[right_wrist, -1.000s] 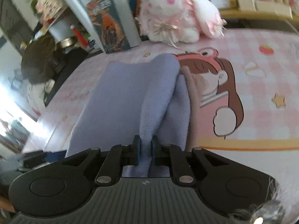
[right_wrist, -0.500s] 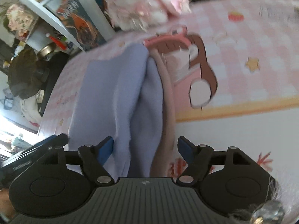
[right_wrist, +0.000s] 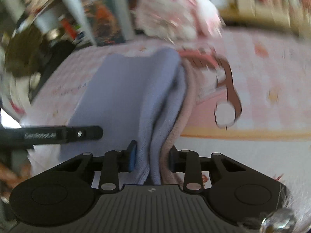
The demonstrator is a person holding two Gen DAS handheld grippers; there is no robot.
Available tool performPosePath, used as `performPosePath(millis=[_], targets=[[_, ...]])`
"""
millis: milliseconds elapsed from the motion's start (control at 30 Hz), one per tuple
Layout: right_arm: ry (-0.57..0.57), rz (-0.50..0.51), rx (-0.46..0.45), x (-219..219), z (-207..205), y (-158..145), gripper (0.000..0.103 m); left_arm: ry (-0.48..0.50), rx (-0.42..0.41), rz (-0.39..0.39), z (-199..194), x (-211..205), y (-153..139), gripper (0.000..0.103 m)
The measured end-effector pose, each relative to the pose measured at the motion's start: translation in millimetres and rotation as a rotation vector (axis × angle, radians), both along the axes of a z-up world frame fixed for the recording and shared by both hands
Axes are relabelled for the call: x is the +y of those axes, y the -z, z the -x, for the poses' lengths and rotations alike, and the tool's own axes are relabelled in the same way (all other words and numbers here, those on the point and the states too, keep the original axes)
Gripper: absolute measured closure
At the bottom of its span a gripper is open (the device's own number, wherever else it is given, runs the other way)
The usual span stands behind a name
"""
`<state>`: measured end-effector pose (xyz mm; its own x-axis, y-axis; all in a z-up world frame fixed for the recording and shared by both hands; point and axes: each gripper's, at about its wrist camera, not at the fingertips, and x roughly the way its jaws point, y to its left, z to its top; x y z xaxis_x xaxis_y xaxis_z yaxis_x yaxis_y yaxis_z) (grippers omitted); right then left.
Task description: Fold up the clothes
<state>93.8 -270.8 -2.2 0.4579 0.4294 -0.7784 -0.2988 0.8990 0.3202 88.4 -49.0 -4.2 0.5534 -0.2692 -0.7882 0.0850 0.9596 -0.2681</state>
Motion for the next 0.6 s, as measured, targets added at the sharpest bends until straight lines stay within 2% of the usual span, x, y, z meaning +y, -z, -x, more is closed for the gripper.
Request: performPosePath(millis=[33, 67, 167, 200, 267, 400, 500, 600], targets=[[-0.017, 0.030, -0.031, 6, 6, -4, 0.075, 0.028, -0.005, -0.017, 5, -3, -2, 0.061], [-0.023, 0.048, -0.048, 9, 11, -7, 0.075, 0.042, 0.008, -0.002, 7, -1, -2, 0.061], [0.061, -0.005, 0.020, -5, 17, 0, 0.072, 0.024, 0.098, 0.128, 3, 18, 9, 0.053], [0.094, -0.027, 0.047, -10, 18, 4, 0.067, 0.021, 0.119, 0.158, 0, 22, 12, 0.053], [0.157, -0.072, 0.101, -19, 17, 11, 0.058, 0.022, 0.150, 0.203, -6, 29, 18, 0.048], [0.241, -0.175, 0.190, -30, 9, 24, 0.052, 0.037, 0.175, 0.259, -18, 30, 27, 0.042], [0.239, -0.177, 0.181, -25, 4, 25, 0.054, 0.024, 0.163, 0.292, -23, 31, 30, 0.049], [0.209, -0.142, 0.151, -14, 1, 22, 0.066, 0.030, 0.153, 0.274, -23, 29, 27, 0.058]])
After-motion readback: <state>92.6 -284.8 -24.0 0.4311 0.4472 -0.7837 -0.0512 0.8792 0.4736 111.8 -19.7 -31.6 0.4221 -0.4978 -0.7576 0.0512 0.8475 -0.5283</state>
